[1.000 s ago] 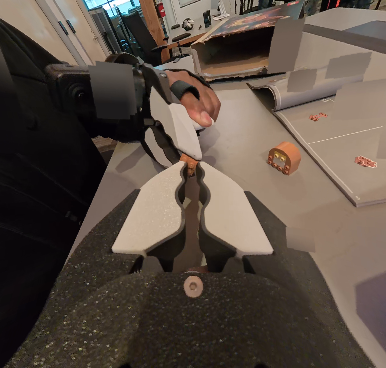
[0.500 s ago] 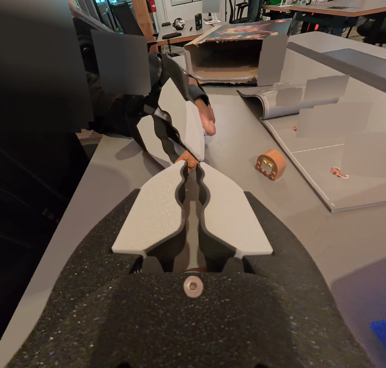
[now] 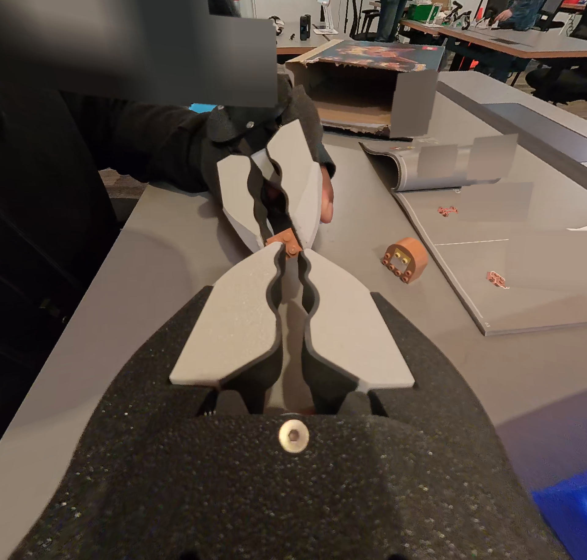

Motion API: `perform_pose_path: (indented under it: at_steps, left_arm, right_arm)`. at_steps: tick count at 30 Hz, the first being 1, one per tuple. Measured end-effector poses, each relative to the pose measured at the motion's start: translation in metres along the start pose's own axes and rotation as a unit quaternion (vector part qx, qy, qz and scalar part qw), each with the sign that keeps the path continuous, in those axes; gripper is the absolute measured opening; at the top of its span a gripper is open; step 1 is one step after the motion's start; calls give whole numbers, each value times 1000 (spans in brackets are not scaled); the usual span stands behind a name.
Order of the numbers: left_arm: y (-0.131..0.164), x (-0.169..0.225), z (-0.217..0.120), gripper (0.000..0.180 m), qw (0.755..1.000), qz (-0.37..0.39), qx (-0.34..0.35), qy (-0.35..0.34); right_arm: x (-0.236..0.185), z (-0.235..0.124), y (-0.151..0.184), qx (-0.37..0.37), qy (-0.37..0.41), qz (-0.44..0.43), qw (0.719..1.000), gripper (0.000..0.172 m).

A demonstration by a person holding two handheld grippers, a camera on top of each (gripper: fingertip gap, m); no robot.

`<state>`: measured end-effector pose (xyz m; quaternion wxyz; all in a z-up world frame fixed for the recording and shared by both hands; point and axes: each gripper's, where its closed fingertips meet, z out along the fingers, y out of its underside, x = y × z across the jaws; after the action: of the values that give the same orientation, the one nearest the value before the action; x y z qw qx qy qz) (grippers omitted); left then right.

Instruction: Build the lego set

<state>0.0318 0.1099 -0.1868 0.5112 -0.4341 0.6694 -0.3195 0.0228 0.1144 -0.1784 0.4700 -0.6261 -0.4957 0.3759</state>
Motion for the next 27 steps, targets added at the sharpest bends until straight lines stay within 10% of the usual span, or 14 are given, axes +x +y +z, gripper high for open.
perform_pose_path:
  at_steps: [13, 27]
  left_arm:
    - [-9, -4, -8, 17, 994, -95, 38, 36]
    - [2, -4, -2, 18, 999, 28, -22, -15]
  right_arm:
    - [3, -6, -12, 36, 17, -25, 999, 0]
    - [3, -1, -2, 8, 3, 17, 1000, 4]
